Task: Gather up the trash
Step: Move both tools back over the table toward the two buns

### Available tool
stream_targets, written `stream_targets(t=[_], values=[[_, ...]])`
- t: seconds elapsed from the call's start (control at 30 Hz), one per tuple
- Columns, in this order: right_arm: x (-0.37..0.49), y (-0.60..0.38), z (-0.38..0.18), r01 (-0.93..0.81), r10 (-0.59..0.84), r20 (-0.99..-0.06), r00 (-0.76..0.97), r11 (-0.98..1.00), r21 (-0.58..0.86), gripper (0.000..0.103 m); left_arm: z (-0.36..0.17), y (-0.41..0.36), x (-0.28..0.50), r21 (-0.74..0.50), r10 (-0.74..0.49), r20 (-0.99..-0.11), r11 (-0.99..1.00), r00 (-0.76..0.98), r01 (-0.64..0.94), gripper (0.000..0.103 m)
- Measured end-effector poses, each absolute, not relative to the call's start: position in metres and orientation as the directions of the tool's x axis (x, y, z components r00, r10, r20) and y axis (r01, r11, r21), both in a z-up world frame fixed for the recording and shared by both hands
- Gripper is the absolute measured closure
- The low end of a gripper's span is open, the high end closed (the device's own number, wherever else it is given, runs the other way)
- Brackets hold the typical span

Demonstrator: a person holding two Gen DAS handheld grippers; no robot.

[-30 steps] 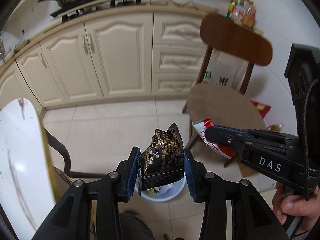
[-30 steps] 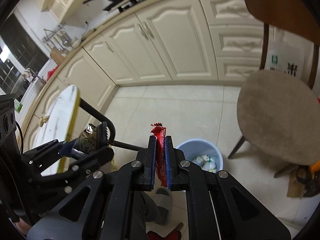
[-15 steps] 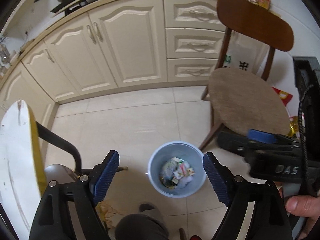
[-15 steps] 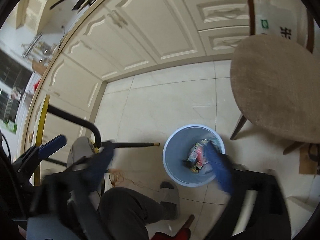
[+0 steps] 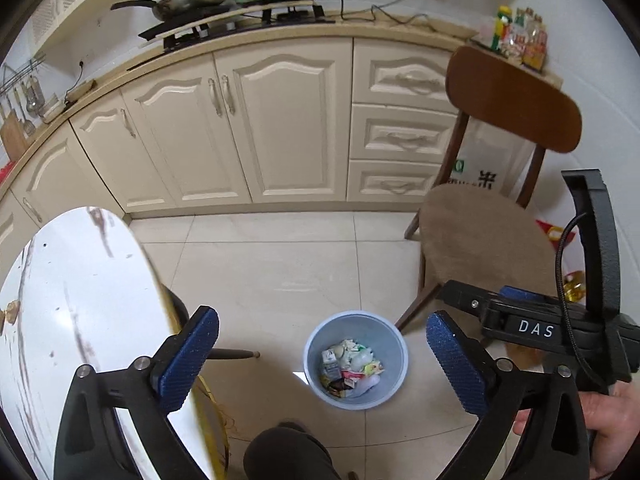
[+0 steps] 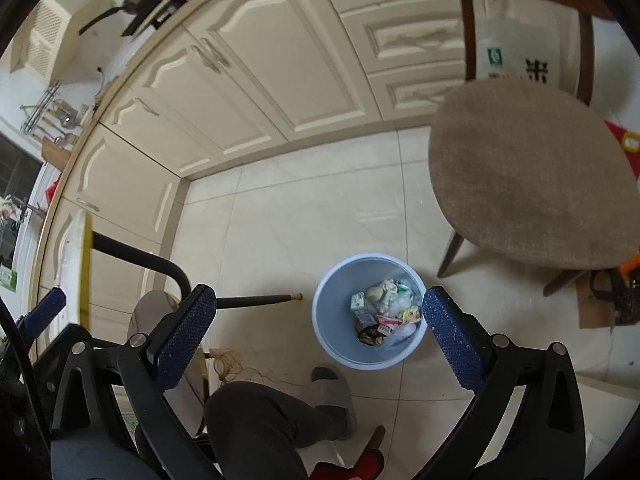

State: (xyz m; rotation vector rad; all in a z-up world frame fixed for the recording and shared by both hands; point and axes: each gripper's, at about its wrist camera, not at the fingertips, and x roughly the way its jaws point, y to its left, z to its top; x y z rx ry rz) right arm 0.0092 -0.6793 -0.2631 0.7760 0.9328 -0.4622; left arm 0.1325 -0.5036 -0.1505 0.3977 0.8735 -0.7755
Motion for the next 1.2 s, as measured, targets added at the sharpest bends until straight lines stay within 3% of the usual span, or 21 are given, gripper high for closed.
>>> stream_targets(t=[0.27,0.63,0.93,1.2], values=[[0.017,-0.639,-0.208,0.626,-0.103,-0.815,0.571,0.697,0.350,0.000,-0.125,-0.456,0.123,-0.034,-0.490,-0.760,0.687,0.428,0.726,0.001],[0.031,-0.552,-0.115,0.549,-0.225,-0.736,0.638,0.803,0.230,0.000,-0.062,-0.302,0.102,-0.076,-0.541,-0.642,0.749,0.543,0.658,0.001],[0.076,-0.432,-0.044,0.388,-0.232,-0.640,0.733,0.915,0.113,0.000,-0.036,-0.167,0.079,-0.102,-0.474,-0.552,0.855,0.685,0.509,0.001],[0.121,-0.318,-0.026,0.233,-0.186,-0.594,0.783,0.972,0.003,0.000,-0.028,-0.056,0.057,-0.129,-0.350,-0.516,0.934,0.781,0.333,0.001]])
